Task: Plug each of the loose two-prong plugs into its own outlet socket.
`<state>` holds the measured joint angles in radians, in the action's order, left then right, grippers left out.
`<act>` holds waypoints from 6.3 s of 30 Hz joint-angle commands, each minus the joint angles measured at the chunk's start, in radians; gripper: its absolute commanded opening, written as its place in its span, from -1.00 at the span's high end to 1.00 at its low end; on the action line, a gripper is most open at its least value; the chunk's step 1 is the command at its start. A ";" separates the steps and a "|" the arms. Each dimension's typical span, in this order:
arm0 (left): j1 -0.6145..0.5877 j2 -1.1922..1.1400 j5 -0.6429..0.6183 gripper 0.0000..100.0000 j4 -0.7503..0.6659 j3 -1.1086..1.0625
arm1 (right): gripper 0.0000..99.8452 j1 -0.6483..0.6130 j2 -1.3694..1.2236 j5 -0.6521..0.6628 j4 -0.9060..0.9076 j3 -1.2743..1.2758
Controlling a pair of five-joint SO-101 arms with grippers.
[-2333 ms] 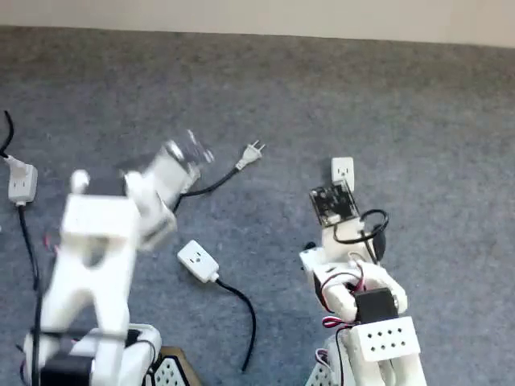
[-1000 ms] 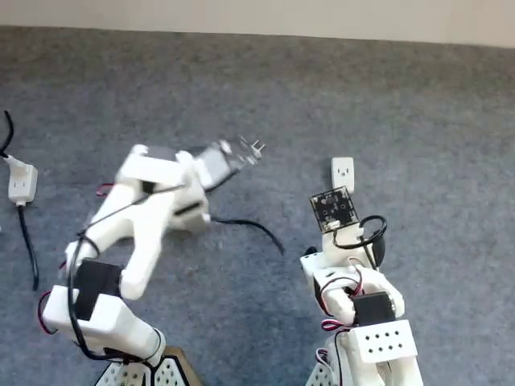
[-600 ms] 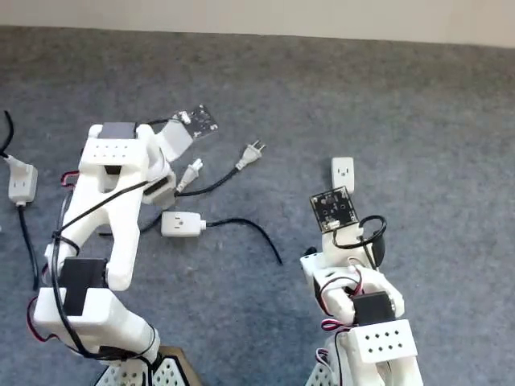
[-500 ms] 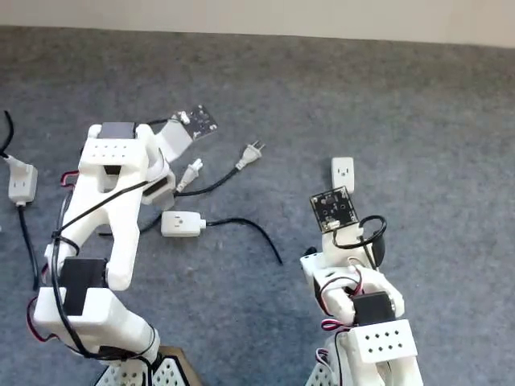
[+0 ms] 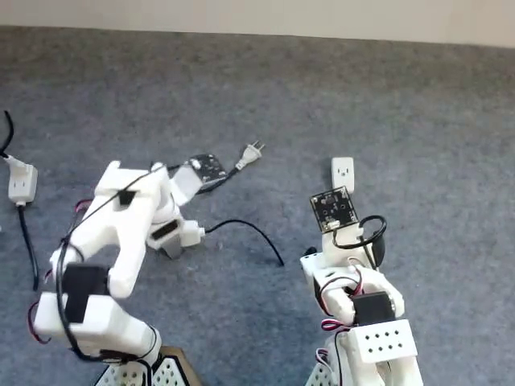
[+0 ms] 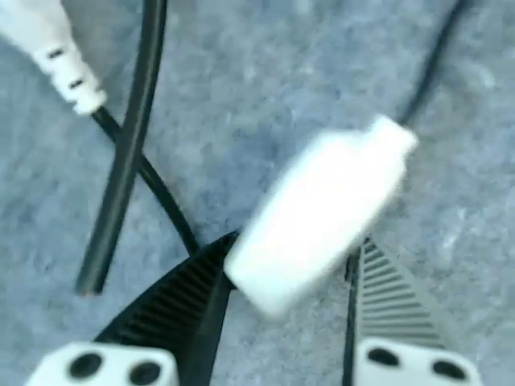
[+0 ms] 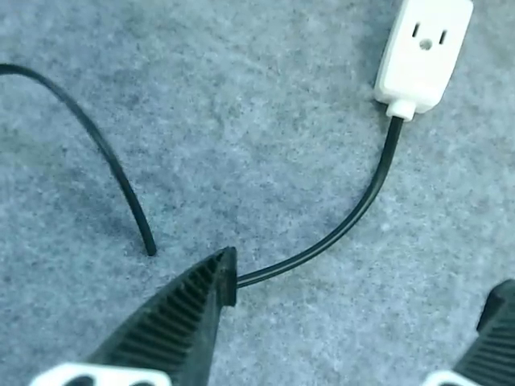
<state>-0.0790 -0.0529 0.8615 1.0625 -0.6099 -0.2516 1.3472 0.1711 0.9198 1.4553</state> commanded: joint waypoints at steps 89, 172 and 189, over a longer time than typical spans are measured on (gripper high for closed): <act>0.077 0.326 -0.209 0.62 0.026 -0.335 | 0.13 -0.004 0.013 -0.008 -0.018 -0.005; -0.102 0.033 -0.184 0.62 -0.061 0.031 | 0.13 -0.004 0.013 -0.005 -0.019 -0.005; -0.013 0.321 -0.218 0.61 0.298 0.182 | 0.13 -0.004 0.013 -0.006 -0.019 -0.005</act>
<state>-0.1956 0.0913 0.6836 1.2144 -0.4611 -0.2516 1.3472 0.1711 0.9198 1.4553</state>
